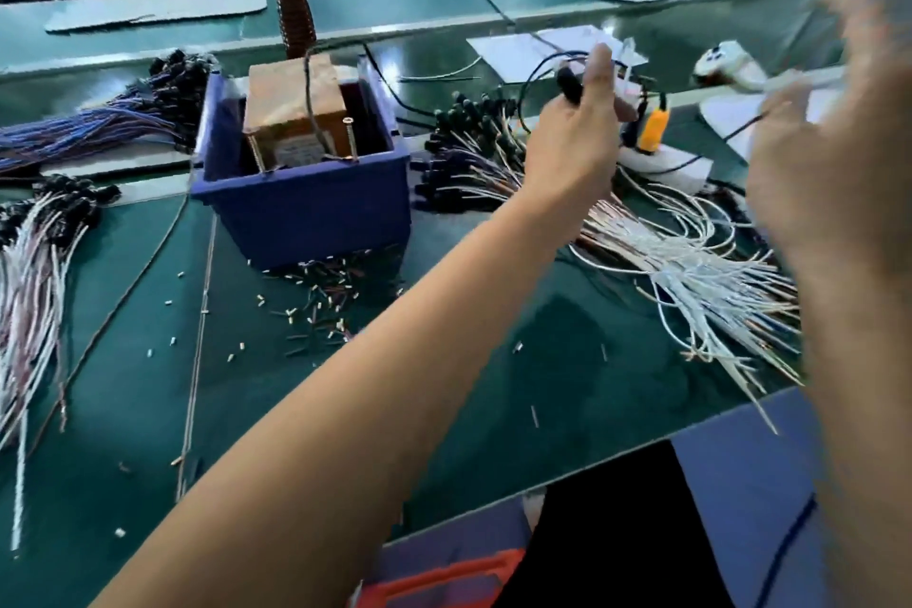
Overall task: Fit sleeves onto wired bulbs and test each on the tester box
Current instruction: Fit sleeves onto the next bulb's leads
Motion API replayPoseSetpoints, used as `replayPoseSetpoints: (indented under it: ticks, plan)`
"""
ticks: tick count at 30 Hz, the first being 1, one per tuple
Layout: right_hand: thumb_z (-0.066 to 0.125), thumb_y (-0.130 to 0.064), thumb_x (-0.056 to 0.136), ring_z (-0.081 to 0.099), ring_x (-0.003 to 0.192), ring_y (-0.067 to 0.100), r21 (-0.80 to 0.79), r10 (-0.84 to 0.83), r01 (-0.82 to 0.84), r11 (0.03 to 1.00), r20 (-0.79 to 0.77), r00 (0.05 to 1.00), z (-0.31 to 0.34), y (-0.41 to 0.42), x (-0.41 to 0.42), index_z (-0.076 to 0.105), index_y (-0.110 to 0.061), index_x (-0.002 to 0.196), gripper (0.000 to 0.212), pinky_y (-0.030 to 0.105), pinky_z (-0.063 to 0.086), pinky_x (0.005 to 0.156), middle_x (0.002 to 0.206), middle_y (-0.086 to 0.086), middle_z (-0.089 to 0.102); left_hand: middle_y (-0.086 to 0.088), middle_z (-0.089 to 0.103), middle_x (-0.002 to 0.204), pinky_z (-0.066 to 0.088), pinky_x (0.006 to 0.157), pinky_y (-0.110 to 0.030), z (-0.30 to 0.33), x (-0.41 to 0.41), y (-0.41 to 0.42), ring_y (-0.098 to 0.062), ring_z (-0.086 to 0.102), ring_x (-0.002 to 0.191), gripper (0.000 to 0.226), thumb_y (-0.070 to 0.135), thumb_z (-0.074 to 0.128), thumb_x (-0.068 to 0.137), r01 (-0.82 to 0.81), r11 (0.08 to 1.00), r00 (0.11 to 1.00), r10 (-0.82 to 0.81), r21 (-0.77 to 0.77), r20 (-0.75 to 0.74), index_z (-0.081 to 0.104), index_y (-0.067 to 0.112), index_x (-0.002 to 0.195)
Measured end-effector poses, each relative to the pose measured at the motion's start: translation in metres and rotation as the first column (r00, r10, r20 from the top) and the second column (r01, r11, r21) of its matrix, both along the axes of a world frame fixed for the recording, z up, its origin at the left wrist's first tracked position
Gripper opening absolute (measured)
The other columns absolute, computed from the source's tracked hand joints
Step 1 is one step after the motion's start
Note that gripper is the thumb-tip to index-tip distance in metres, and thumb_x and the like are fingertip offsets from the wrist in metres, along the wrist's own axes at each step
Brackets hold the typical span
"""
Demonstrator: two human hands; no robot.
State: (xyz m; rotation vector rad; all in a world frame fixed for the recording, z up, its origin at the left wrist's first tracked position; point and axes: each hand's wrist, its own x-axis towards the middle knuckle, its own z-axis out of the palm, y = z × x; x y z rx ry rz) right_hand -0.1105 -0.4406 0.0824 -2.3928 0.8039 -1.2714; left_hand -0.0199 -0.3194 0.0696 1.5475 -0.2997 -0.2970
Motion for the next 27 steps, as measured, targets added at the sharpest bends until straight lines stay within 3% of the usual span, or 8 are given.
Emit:
replayPoseSetpoints:
  ticks: [5,8,11,14,16,19,21,27]
  plan:
    - [0.048,-0.013,0.096,0.066,0.115,0.027,0.083,0.320,-0.309,0.948,-0.262,0.911,-0.002,0.012,-0.015,0.079,-0.019,0.117,0.038,0.034,0.048,0.102,0.118,0.007,0.077,-0.039,0.066,0.110,0.053,0.082,-0.053,-0.020,0.005,-0.035,-0.052,0.067,0.094,0.075,0.062,0.037,0.104,0.073,0.990,0.995,-0.064,0.117,-0.079,0.067,-0.006,0.113]
    - [0.042,-0.019,0.095,0.069,0.105,0.011,0.253,0.445,-0.404,0.879,-0.130,0.886,0.006,0.006,-0.023,0.079,-0.022,0.111,0.040,0.021,0.048,0.093,0.107,0.000,0.078,-0.028,0.069,0.097,0.054,0.073,-0.047,-0.026,0.009,-0.039,-0.035,0.063,0.067,0.080,0.066,0.033,0.104,0.064,0.982,0.996,-0.053,0.175,-0.067,0.066,-0.006,0.114]
    - [0.036,-0.032,0.098,0.072,0.104,0.009,0.412,0.648,-0.588,0.696,-0.007,0.762,0.019,-0.003,-0.027,0.077,-0.023,0.113,0.044,0.030,0.050,0.096,0.101,-0.003,0.079,-0.022,0.074,0.100,0.059,0.082,-0.046,-0.033,0.011,-0.040,-0.041,0.071,0.089,0.080,0.068,0.028,0.104,0.013,0.951,0.994,-0.046,0.309,0.102,0.070,0.000,0.113]
    - [0.053,-0.038,0.100,0.068,0.099,0.025,0.224,0.474,-0.433,0.873,-0.593,0.650,0.013,-0.011,-0.010,0.073,-0.026,0.115,0.028,0.040,0.052,0.089,0.105,0.003,0.076,-0.020,0.075,0.098,0.057,0.086,-0.045,-0.032,0.008,-0.042,-0.040,0.071,0.096,0.080,0.068,0.027,0.104,-0.020,0.956,0.993,-0.015,0.292,0.117,0.074,0.002,0.096]
    - [0.058,-0.030,0.104,0.062,0.092,0.034,0.139,0.360,-0.410,0.901,-0.765,0.533,-0.003,-0.008,0.003,0.067,-0.027,0.110,0.012,0.039,0.049,0.076,0.101,0.010,0.071,-0.017,0.075,0.094,0.055,0.087,-0.042,-0.029,0.008,-0.044,-0.035,0.070,0.095,0.078,0.068,0.026,0.104,-0.048,0.962,0.992,0.014,0.269,0.129,0.071,0.005,0.089]
    - [0.058,-0.020,0.104,0.056,0.069,0.024,0.187,0.444,-0.426,0.885,-0.613,0.653,-0.022,-0.005,0.015,0.065,-0.026,0.088,0.018,0.026,0.039,0.057,0.076,0.002,0.066,-0.001,0.072,0.069,0.054,0.076,-0.037,-0.026,0.007,-0.044,-0.023,0.070,0.078,0.077,0.068,0.031,0.103,-0.068,0.957,0.970,-0.003,0.281,0.245,0.072,0.004,0.102]
    - [0.056,-0.018,0.105,0.063,0.059,0.016,0.297,0.500,-0.403,0.865,-0.460,0.734,-0.032,-0.011,0.015,0.063,-0.024,0.077,0.029,0.016,0.043,0.054,0.063,0.001,0.067,0.004,0.063,0.059,0.047,0.066,-0.036,-0.031,0.006,-0.040,-0.020,0.064,0.068,0.071,0.071,0.035,0.101,-0.144,0.926,0.920,-0.005,0.349,0.391,0.067,0.012,0.078]
    - [0.049,-0.025,0.106,0.057,0.085,0.037,0.206,0.147,-0.041,0.978,-0.530,0.835,-0.051,-0.044,0.025,0.074,-0.010,0.095,0.031,0.038,0.042,0.072,0.092,0.019,0.068,-0.006,0.065,0.100,0.044,0.073,-0.038,-0.060,0.014,-0.006,-0.028,0.056,0.103,0.029,0.041,0.058,0.102,-0.422,0.626,0.726,-0.200,0.656,0.658,0.059,0.012,0.107]
